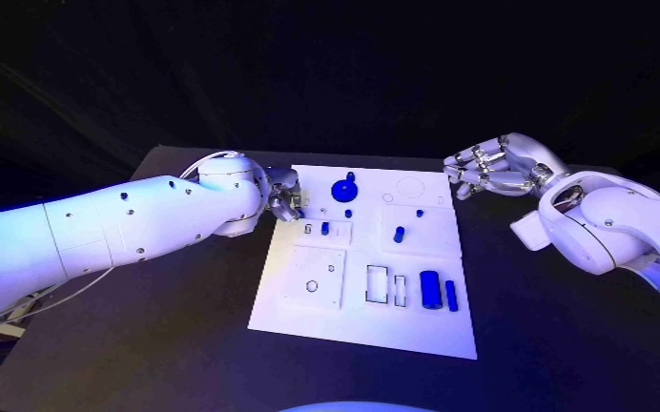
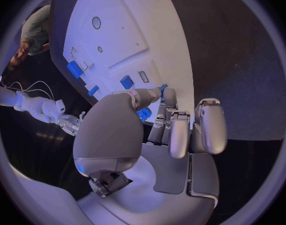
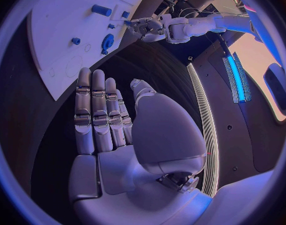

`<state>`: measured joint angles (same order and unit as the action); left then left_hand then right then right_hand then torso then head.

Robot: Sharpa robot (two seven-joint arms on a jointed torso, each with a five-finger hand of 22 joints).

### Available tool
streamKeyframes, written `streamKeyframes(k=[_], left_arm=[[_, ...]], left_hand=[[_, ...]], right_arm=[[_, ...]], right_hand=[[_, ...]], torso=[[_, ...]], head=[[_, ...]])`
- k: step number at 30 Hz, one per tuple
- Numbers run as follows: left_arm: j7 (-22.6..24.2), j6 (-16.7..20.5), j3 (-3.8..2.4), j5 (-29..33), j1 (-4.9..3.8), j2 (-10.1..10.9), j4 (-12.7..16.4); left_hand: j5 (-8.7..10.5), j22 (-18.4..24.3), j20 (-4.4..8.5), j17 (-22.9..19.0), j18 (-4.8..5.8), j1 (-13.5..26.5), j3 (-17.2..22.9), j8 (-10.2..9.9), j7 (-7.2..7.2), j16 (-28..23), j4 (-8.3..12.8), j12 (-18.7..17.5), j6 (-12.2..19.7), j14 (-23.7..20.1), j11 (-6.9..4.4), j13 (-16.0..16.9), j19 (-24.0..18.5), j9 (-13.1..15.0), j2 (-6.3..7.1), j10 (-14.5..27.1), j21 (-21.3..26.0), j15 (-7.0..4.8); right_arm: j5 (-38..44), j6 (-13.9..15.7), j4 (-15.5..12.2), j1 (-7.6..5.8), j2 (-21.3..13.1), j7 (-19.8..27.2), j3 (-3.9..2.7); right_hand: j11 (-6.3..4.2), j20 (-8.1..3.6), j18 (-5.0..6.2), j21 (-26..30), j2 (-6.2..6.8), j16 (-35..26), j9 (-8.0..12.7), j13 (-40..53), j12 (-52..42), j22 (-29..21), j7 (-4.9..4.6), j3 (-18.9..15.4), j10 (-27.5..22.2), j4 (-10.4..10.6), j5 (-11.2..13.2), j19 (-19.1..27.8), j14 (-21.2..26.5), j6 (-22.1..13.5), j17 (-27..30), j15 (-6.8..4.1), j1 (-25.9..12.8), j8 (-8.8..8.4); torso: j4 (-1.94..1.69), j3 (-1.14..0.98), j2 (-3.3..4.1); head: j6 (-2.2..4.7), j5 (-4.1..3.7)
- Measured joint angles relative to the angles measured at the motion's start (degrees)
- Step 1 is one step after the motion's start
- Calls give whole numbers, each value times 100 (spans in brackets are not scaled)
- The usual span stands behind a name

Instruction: Assemble the parts on the task board

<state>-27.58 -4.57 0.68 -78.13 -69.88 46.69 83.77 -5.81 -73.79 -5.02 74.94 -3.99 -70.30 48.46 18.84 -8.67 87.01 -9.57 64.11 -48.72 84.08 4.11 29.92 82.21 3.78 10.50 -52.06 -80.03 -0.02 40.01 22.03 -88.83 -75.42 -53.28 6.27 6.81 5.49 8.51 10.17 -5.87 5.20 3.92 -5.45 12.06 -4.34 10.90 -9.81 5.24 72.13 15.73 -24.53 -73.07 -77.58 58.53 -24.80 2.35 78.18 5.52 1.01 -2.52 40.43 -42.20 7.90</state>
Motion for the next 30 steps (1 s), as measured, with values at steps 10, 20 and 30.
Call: streamKeyframes(k=[10,20,30], left_arm=[[2,13,3,-3,2,-5,-6],[2,119,13,2,15,20,-41],[8,152,12,38,13,22,-49]], left_hand=[[21,-5,0,-1,1,116,41,32,-16,0,41,26,-169,0,0,0,0,6,47,0,0,0],[66,-58,125,-2,0,304,-345,590,239,0,184,69,-672,-9,-247,33,21,100,-31,-209,0,-176],[61,-37,146,-2,0,389,-814,666,235,0,105,-1,-519,-9,-235,-61,0,154,240,-194,0,-176]], right_arm=[[0,-19,9,2,8,-7,1],[0,-35,22,10,14,-17,2],[0,-43,23,17,16,-24,3]], right_hand=[[0,0,0,0,0,0,-5,0,0,-7,0,0,0,0,0,0,0,0,0,0,0,0],[0,0,0,0,0,0,-5,4,0,-6,0,0,0,0,0,0,0,0,0,0,0,0],[0,0,0,0,0,0,-4,4,0,-6,0,0,0,0,0,0,0,0,0,0,0,0]], torso=[[1,0,-2],[1,0,-2],[1,0,-2]], head=[[0,3],[-3,-9],[4,-3]])
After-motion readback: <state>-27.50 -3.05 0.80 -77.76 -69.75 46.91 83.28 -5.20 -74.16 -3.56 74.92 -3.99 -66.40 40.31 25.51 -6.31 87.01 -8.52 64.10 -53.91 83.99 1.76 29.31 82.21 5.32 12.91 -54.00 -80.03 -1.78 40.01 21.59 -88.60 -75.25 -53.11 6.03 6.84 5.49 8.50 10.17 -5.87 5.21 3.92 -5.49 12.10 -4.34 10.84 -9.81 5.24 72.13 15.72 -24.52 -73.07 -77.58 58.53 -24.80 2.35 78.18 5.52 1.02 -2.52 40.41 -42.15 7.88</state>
